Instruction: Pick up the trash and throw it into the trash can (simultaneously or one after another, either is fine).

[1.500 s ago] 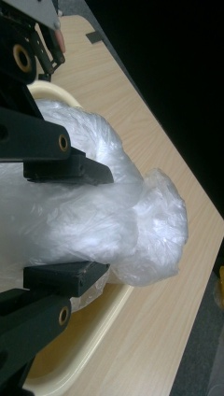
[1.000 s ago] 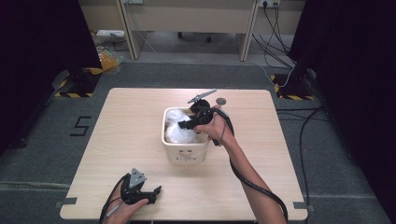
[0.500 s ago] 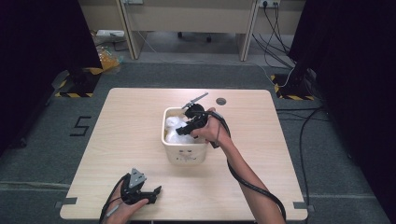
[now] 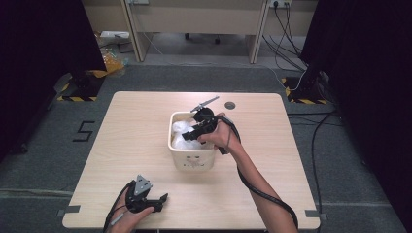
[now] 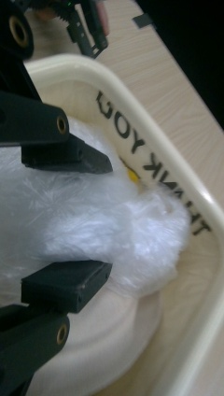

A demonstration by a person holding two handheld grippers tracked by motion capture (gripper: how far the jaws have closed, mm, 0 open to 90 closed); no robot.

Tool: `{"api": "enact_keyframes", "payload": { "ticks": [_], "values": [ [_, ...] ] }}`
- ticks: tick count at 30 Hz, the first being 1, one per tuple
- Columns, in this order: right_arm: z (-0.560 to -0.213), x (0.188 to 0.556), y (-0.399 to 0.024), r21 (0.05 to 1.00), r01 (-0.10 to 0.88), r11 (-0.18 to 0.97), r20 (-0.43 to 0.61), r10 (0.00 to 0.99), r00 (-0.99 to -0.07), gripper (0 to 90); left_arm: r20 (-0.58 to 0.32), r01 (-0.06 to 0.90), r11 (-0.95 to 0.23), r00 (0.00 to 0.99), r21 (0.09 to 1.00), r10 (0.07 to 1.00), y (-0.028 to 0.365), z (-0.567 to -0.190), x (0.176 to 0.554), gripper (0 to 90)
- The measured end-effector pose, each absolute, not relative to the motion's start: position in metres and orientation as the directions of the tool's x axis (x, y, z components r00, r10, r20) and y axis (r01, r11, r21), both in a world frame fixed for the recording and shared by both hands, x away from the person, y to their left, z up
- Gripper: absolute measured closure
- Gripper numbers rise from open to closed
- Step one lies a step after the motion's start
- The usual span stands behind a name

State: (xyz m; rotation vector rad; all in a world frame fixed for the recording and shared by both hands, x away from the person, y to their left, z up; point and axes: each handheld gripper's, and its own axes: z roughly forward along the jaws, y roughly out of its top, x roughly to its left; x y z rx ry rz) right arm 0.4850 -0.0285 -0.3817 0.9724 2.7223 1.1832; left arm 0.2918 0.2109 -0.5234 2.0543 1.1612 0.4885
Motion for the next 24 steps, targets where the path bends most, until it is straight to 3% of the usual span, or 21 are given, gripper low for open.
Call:
{"api": "enact_keyframes", "payload": {
  "ticks": [8,24],
  "values": [
    [-0.355,0.474,-0.053,0.734,0.509,0.450,0.214,0.558,-0.802,42.3,-0.021,0.581,-0.338,0.523,0.740,0.852,0.211,-0.523,0.292,13.3],
    [-0.350,0.458,-0.095,0.787,0.491,0.374,0.218,0.576,-0.788,40.7,-0.022,0.582,-0.339,0.524,0.739,0.851,0.211,-0.523,0.292,13.3]
  ]
}}
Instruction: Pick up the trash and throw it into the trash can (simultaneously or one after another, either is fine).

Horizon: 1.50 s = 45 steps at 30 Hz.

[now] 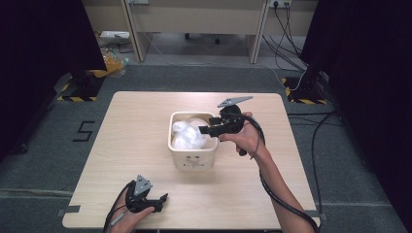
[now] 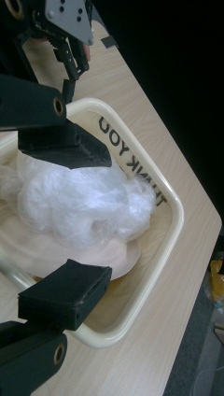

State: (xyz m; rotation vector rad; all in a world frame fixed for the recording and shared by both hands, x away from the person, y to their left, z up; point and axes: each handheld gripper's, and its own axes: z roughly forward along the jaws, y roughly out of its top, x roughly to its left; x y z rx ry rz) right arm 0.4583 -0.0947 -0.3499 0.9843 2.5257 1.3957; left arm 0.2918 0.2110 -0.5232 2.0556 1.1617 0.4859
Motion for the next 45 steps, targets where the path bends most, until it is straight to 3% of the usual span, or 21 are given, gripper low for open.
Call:
{"api": "enact_keyframes", "payload": {
  "ticks": [22,45],
  "values": [
    [-0.371,0.434,-0.159,0.816,0.508,0.275,0.250,0.625,-0.740,37.8,-0.023,0.583,-0.334,0.520,0.741,0.854,0.211,-0.523,0.292,13.3],
    [-0.437,0.403,-0.202,0.804,0.562,0.194,0.303,0.680,-0.668,36.7,-0.024,0.583,-0.331,0.517,0.742,0.856,0.211,-0.524,0.292,13.3]
  ]
}}
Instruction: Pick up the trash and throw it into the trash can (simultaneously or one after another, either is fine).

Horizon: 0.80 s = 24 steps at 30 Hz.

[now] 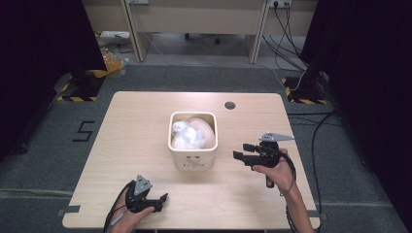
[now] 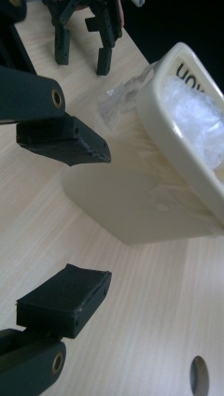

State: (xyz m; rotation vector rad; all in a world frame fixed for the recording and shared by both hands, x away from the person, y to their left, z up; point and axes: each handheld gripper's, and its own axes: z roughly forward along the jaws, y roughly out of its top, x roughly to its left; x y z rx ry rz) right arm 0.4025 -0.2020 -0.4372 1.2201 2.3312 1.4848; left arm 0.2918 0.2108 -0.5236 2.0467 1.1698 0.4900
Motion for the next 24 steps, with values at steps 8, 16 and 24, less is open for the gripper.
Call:
{"api": "enact_keyframes", "payload": {
  "ticks": [8,16,24],
  "values": [
    [-0.447,0.399,-0.209,0.791,0.583,0.188,0.315,0.691,-0.651,36.7,-0.024,0.584,-0.332,0.517,0.741,0.856,0.211,-0.524,0.292,13.3],
    [-0.456,0.394,-0.208,0.782,0.590,0.198,0.313,0.695,-0.648,36.2,-0.024,0.583,-0.331,0.517,0.742,0.856,0.211,-0.524,0.292,13.3],
    [-0.470,0.389,-0.207,0.756,0.611,0.234,0.304,0.702,-0.644,31.2,-0.025,0.583,-0.331,0.517,0.742,0.856,0.211,-0.524,0.292,13.3]
  ]
}}
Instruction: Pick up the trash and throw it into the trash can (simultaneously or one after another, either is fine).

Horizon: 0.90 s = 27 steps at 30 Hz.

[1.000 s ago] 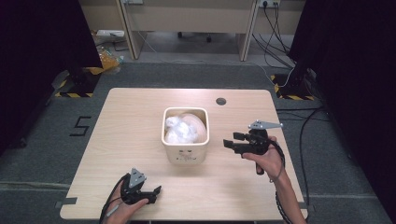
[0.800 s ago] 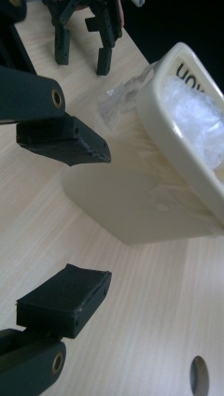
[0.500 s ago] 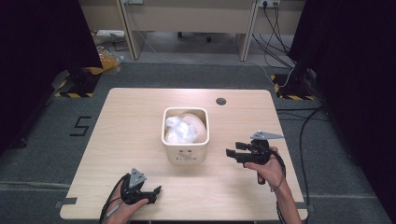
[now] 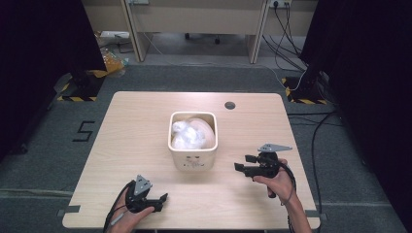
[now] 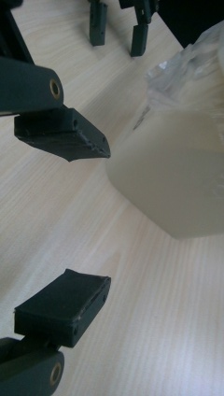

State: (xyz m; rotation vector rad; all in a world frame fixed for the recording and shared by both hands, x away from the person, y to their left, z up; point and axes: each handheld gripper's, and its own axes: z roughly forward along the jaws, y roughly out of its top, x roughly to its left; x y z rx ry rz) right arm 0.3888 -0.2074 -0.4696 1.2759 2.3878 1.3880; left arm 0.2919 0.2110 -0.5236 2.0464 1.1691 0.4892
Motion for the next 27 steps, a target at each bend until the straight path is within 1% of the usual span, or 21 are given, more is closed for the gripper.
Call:
{"api": "enact_keyframes", "payload": {
  "ticks": [9,27],
  "values": [
    [-0.484,0.381,-0.209,0.730,0.631,0.261,0.274,0.734,-0.621,26.8,-0.025,0.583,-0.331,0.517,0.742,0.856,0.211,-0.524,0.292,13.3],
    [-0.505,0.361,-0.203,0.698,0.619,0.360,0.175,0.752,-0.635,25.2,-0.024,0.583,-0.331,0.517,0.742,0.856,0.211,-0.524,0.292,13.3]
  ]
}}
